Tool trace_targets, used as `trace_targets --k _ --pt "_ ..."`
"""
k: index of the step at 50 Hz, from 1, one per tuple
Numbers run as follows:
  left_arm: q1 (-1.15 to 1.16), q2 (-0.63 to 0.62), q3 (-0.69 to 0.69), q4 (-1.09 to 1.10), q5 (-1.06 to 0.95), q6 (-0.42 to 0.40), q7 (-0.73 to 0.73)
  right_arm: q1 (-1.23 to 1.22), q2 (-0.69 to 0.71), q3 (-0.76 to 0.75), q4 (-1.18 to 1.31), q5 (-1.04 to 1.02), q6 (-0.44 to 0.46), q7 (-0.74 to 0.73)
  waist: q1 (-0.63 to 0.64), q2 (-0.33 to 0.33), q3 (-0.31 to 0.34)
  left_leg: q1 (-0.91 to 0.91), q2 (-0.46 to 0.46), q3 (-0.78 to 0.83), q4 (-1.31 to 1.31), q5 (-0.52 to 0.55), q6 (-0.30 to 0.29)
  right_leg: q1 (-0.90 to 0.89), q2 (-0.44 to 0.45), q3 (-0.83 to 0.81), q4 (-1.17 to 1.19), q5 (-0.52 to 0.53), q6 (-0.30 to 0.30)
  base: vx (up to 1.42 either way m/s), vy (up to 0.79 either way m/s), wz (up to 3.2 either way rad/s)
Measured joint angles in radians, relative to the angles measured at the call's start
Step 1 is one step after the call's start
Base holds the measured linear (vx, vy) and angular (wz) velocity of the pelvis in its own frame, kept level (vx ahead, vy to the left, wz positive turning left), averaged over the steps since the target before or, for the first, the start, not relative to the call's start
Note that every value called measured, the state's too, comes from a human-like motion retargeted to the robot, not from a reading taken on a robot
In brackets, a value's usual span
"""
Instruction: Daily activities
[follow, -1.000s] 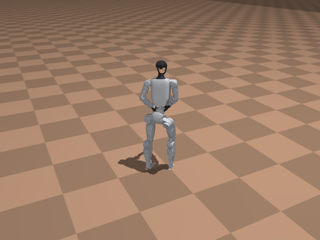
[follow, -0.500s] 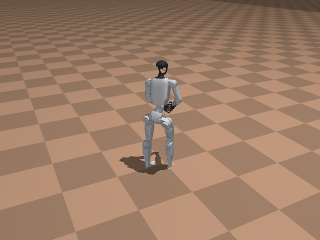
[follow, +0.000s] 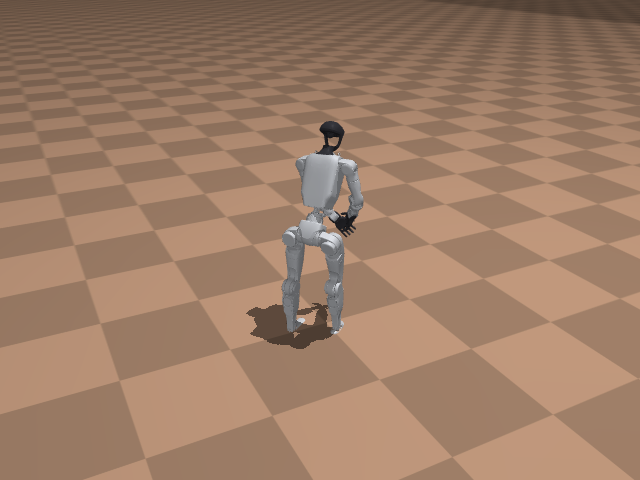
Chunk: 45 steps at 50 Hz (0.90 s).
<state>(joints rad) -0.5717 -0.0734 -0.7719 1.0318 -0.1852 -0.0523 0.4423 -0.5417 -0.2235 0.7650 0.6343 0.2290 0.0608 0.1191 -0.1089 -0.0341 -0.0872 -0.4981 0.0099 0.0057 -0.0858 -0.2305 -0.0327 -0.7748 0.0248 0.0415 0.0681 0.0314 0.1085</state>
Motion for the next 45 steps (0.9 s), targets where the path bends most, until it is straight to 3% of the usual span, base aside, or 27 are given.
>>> trace_targets --k 2,3,9,18,23,28,33,38,45 --pt "-0.04 0.019 0.005 0.015 0.042 0.013 -0.028 -0.016 -0.017 -0.016 -0.012 0.007 0.002 0.017 0.007 0.018 0.077 0.038 0.014 -0.013 0.022 -0.02 -0.008 0.052 0.002 -0.028 0.014 -0.024 -0.003 -0.07 -0.05 0.82" --pt "-0.021 0.023 -0.008 0.02 0.078 0.012 -0.03 0.01 -0.008 -0.015 -0.021 0.001 -0.003 0.009 0.012 0.015 0.067 0.019 0.009 -0.019 0.006 0.006 -0.011 0.026 -0.009 -0.042 0.026 -0.021 -0.008 -0.1 -0.05 0.97" --pt "-0.055 0.09 -0.055 -0.024 0.26 0.012 -0.064 -0.022 -0.025 -0.074 -0.029 0.006 -0.018 -0.016 0.06 0.056 0.214 0.049 0.02 -0.08 0.031 0.016 -0.049 0.092 -0.036 -0.144 0.069 -0.066 -0.024 -0.1 -0.04 1.08" --pt "-0.083 0.222 -0.183 -0.224 0.454 -0.052 -0.067 -0.412 0.001 -0.217 0.177 -0.039 -0.073 -0.155 0.219 0.124 0.318 -0.025 -0.014 -0.189 0.027 0.112 -0.136 0.081 -0.119 -0.288 0.122 -0.092 -0.066 -0.13 -0.01 1.25" --pt "-0.116 0.267 -0.231 -0.324 0.488 -0.07 -0.088 -0.697 -0.049 -0.283 0.318 -0.071 -0.084 -0.198 0.312 0.173 0.372 -0.072 -0.033 -0.243 0.025 0.157 -0.167 0.065 -0.154 -0.344 0.147 -0.093 -0.097 -0.1 0.02 1.0" --pt "-0.131 0.288 -0.214 -0.405 0.523 -0.059 -0.093 -0.814 -0.112 -0.327 0.383 -0.047 -0.106 -0.199 0.364 0.223 0.422 -0.112 -0.046 -0.291 0.025 0.19 -0.197 0.053 -0.175 -0.389 0.161 -0.094 -0.124 -0.05 0.0 0.82" --pt "-0.126 0.298 -0.153 -0.443 0.578 -0.035 -0.084 -0.732 -0.138 -0.355 0.292 0.022 -0.149 -0.168 0.363 0.261 0.464 -0.131 -0.05 -0.323 0.025 0.209 -0.218 0.053 -0.185 -0.418 0.179 -0.103 -0.145 -0.02 -0.02 0.63" --pt "-0.11 0.305 -0.069 -0.441 0.656 -0.003 -0.064 -0.476 -0.125 -0.37 0.065 0.112 -0.191 -0.111 0.318 0.274 0.499 -0.136 -0.052 -0.343 0.026 0.219 -0.225 0.059 -0.191 -0.435 0.196 -0.115 -0.157 -0.01 -0.04 0.48" --pt "-0.092 0.288 -0.032 -0.382 0.719 0.045 -0.053 -0.26 -0.123 -0.388 -0.132 0.241 -0.179 -0.059 0.265 0.278 0.493 -0.138 -0.062 -0.355 0.026 0.234 -0.229 0.069 -0.198 -0.449 0.205 -0.131 -0.166 -0.02 -0.04 0.34"
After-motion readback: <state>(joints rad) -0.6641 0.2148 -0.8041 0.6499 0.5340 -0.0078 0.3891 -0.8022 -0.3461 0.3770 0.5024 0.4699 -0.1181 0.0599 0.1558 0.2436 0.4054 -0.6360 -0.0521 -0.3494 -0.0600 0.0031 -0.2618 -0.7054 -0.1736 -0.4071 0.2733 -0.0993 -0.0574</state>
